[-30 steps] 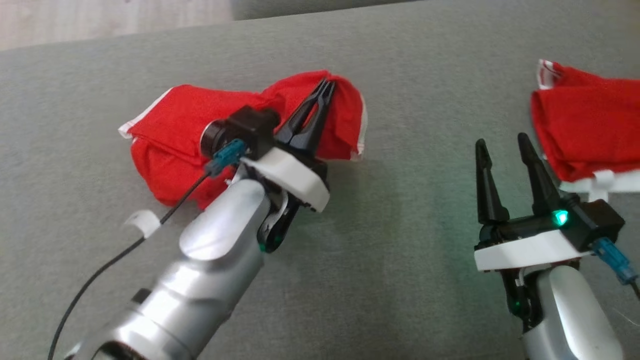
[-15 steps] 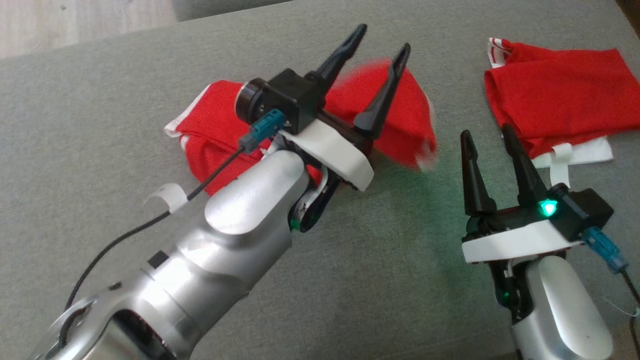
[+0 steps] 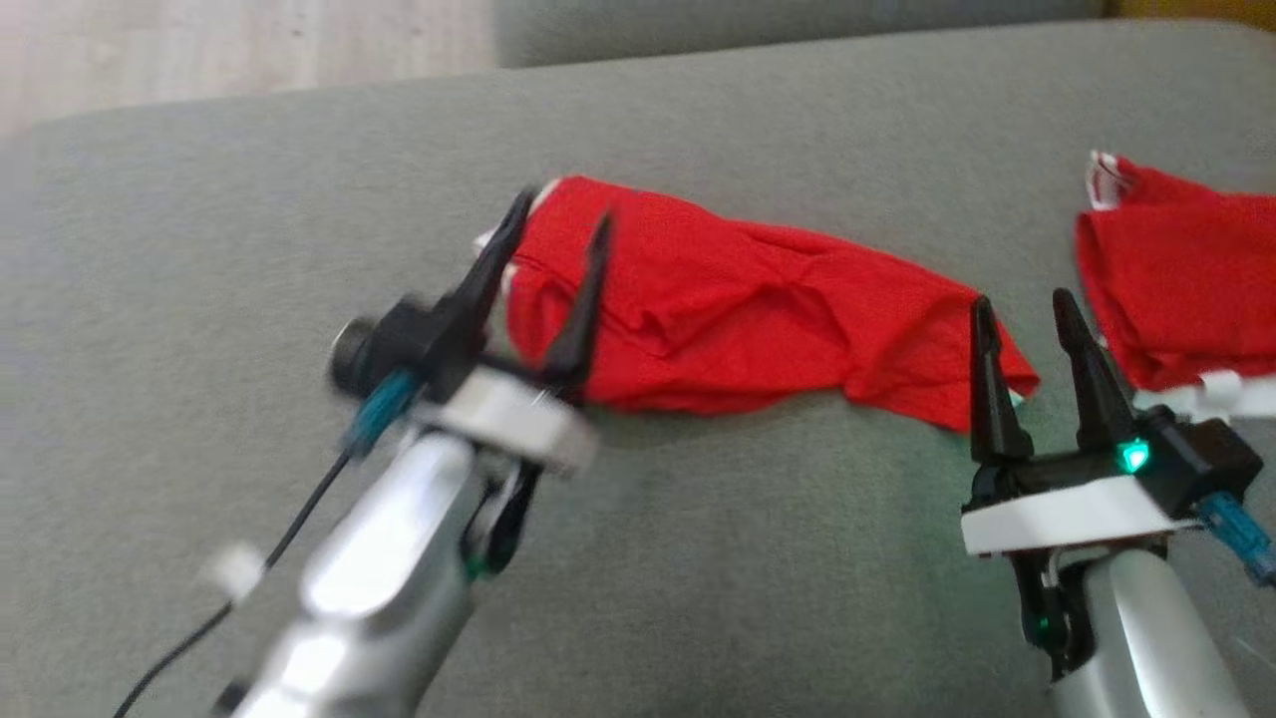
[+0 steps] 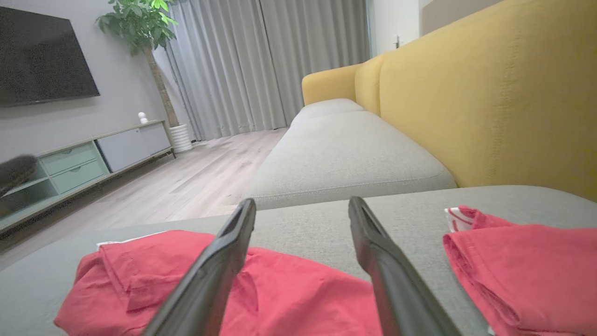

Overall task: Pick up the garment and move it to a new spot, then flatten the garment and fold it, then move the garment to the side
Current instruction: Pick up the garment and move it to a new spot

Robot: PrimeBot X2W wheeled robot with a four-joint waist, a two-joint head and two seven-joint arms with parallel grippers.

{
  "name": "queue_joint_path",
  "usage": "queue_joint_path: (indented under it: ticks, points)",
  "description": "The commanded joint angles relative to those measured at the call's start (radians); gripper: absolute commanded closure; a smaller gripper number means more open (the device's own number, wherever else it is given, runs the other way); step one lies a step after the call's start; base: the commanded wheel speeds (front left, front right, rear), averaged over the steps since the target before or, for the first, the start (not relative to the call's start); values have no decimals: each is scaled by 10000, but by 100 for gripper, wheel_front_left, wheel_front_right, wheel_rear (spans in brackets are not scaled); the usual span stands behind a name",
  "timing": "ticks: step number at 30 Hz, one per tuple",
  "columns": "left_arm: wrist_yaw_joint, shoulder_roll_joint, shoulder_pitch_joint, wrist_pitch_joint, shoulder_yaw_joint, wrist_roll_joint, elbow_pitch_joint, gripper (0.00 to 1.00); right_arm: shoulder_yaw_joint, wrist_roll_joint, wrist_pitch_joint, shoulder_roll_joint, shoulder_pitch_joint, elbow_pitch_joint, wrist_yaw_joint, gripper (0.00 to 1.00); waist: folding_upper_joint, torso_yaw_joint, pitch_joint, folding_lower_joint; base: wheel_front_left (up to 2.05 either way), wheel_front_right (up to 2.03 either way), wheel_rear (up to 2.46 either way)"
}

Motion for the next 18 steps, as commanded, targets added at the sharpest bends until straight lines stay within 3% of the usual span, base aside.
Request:
queue_joint_path:
  ticks: [1, 8, 13, 18]
  points:
    - [-28, 321, -49, -50, 532, 186, -439, 0, 223, -79, -108, 52, -109, -368, -9, 0, 0, 352, -316, 1, 0, 0, 0]
    - [-221, 857, 2745, -50, 2087, 1339, -1709, 0, 154, -174, -109, 52, 299, -418, -9, 0, 0, 843, -755, 1, 0, 0, 0]
    - [-434, 348, 4316, -50, 3049, 1838, -2355, 0, 162, -183, -109, 52, 554, -375, -9, 0, 0, 1041, -989, 1, 0, 0, 0]
    - [-644, -208, 4831, -51, 3880, 2376, -2822, 0, 209, -202, -109, 52, 720, -316, -9, 0, 0, 1180, -1044, 1, 0, 0, 0]
